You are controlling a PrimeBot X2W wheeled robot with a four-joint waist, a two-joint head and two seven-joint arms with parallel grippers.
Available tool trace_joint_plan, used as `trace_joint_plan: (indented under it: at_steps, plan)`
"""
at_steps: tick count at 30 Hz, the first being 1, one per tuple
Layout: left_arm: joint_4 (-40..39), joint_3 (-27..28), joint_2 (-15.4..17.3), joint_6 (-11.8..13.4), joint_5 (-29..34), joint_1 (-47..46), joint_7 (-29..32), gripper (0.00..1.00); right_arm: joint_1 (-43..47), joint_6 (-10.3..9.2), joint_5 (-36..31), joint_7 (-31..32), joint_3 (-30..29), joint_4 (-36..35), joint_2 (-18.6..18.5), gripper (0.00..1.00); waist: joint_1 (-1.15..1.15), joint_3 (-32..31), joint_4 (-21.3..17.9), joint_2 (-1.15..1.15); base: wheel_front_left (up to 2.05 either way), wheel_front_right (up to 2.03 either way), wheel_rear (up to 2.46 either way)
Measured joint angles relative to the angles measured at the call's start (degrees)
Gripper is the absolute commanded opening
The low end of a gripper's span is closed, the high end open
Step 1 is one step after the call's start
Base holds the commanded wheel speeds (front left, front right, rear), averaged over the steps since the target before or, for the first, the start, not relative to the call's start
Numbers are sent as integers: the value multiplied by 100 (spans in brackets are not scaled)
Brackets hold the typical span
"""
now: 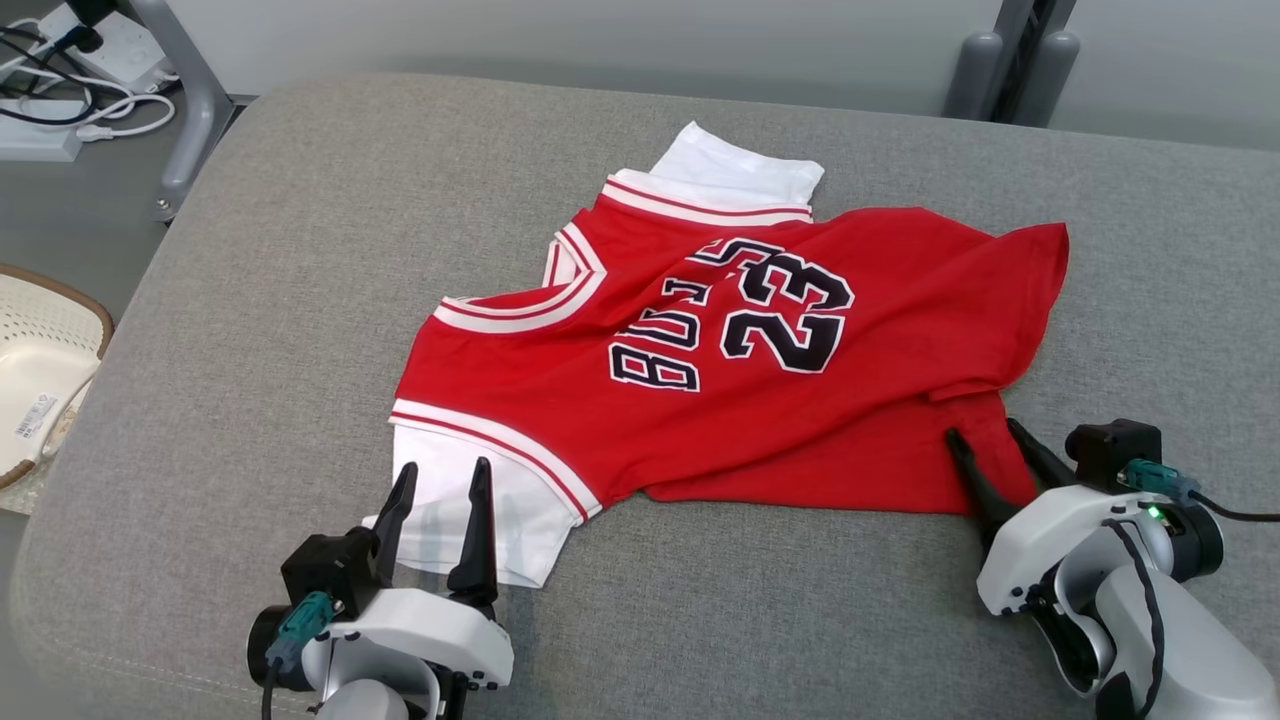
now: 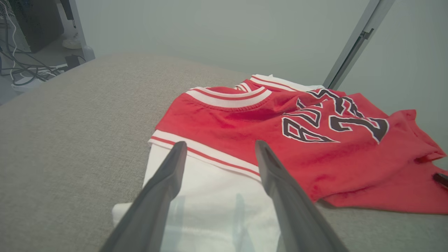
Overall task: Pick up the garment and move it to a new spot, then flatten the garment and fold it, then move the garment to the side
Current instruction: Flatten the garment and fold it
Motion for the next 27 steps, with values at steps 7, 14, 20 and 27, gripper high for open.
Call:
trace_joint_plan:
  at_steps: [7, 14, 20, 27]
  plan:
    - [18, -2, 0, 37, -7, -20, 0, 100, -57, 0, 83, -55, 215, -19, -55, 0, 0, -7, -12, 0, 0, 0, 0]
    - [54, 64, 1, 36, -5, -18, 0, 100, -86, 0, 111, -196, 246, -180, -104, 0, 0, -138, -103, 0, 0, 0, 0]
    - [64, 143, 0, 29, 3, 54, 0, 100, 15, 0, 93, -252, 107, -356, -160, 0, 0, -311, -245, 0, 0, 0, 0]
    - [77, 241, 1, 5, 41, 129, 0, 100, 335, 0, -10, -285, -218, -625, -259, 0, 0, -477, -412, 0, 0, 0, 0]
